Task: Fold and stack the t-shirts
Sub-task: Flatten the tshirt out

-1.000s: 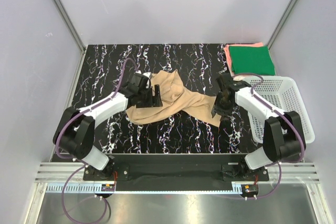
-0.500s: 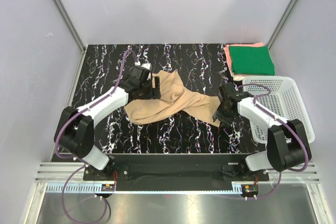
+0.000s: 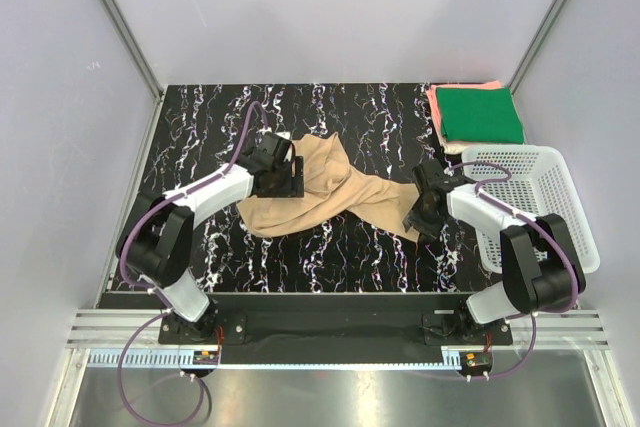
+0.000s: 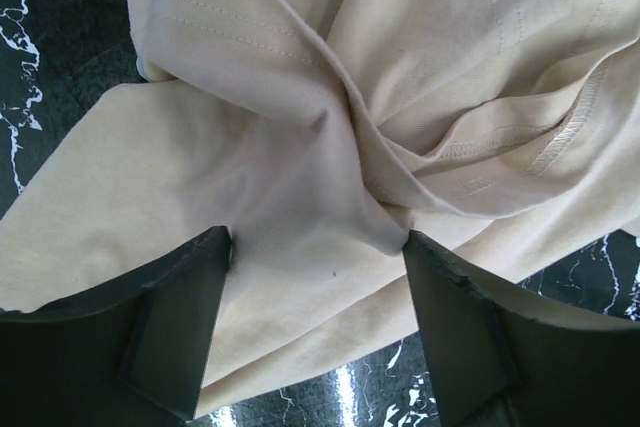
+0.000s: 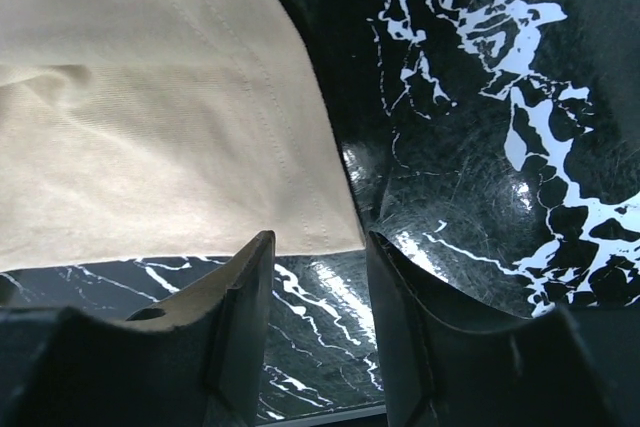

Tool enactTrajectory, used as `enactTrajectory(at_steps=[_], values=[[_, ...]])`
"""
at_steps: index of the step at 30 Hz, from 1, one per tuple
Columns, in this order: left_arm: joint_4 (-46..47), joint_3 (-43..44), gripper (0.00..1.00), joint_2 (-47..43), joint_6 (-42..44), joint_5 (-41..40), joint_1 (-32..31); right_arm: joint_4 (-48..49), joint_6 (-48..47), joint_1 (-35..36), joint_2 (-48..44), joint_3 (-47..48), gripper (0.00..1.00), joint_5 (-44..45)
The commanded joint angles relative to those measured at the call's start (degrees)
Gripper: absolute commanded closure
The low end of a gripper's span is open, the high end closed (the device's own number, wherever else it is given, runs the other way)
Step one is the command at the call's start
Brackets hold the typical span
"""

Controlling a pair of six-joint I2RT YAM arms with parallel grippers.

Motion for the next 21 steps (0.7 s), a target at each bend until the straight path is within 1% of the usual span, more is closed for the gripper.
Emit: enactTrajectory(at_steps=[1, 2, 3, 6, 7, 9, 10, 12, 13, 14, 16, 17, 19, 20, 21], values=[[1.13, -0.34, 0.28, 0.97, 0.25, -1.74, -0.25, 1.53, 0.89, -0.20, 0.96, -0.97, 0.51, 2.61], [1.13, -0.25, 0.30, 1.32, 0.16, -1.65, -0.16, 1.70, 0.71, -0.20, 1.14, -0.97, 0.51, 2.61], [1.13, 0.01, 0.36, 2.11, 0.07, -1.21, -0.16, 2.14, 0.62, -0.11, 2.01, -0.97, 0.51, 2.35], [1.22, 0.45, 0.47, 3.08, -0.11, -0.42, -0.25, 2.58, 0.45, -0.29, 2.63, -0.97, 0.52, 2.17], [1.31, 0.54, 0.59, 3.17, -0.11, -0.24, -0.25, 2.67, 0.36, -0.20, 2.55, -1.06, 0.52, 2.43], [1.31, 0.71, 0.70, 3.26, 0.07, -0.07, -0.25, 2.76, 0.01, -0.20, 2.28, -1.06, 0.54, 2.96], [1.22, 0.80, 0.84, 3.08, 0.16, 0.02, -0.25, 2.93, -0.08, -0.20, 2.11, -1.06, 0.64, 3.66], [1.13, 1.24, 0.99, 3.08, 0.42, 0.63, -0.25, 3.20, -0.78, -0.20, 1.58, -1.06, 0.81, 4.19], [1.05, 1.59, 1.00, 3.00, 0.51, 0.90, -0.25, 3.28, -1.13, -0.20, 1.32, -0.97, 0.98, 4.54], [0.87, 2.46, 1.00, 2.91, 0.60, 1.08, -0.25, 3.20, -2.00, -0.20, 0.45, -0.45, 1.00, 4.72], [-1.40, 4.39, 1.00, 1.86, 1.30, 1.25, -0.25, 2.94, -3.24, -0.20, -1.31, 0.43, 1.00, 4.81], [-2.46, 7.02, 1.00, 1.24, 1.65, 0.90, -0.25, 2.33, -4.64, -0.20, -2.37, 2.17, 1.00, 5.07], [-6.05, 10.37, 1.00, -1.39, 3.23, -1.20, -0.25, -1.45, -5.96, -0.20, -6.40, 4.99, 1.00, 6.73], [-7.38, 14.30, 1.00, -2.36, 3.76, -2.25, -0.25, -2.42, -7.45, -0.20, -9.46, 8.14, 1.00, 7.52], [-10.18, 16.34, 1.00, -4.37, 5.07, -4.87, -0.25, -4.69, -8.16, -0.20, -11.06, 9.91, 1.00, 8.31]])
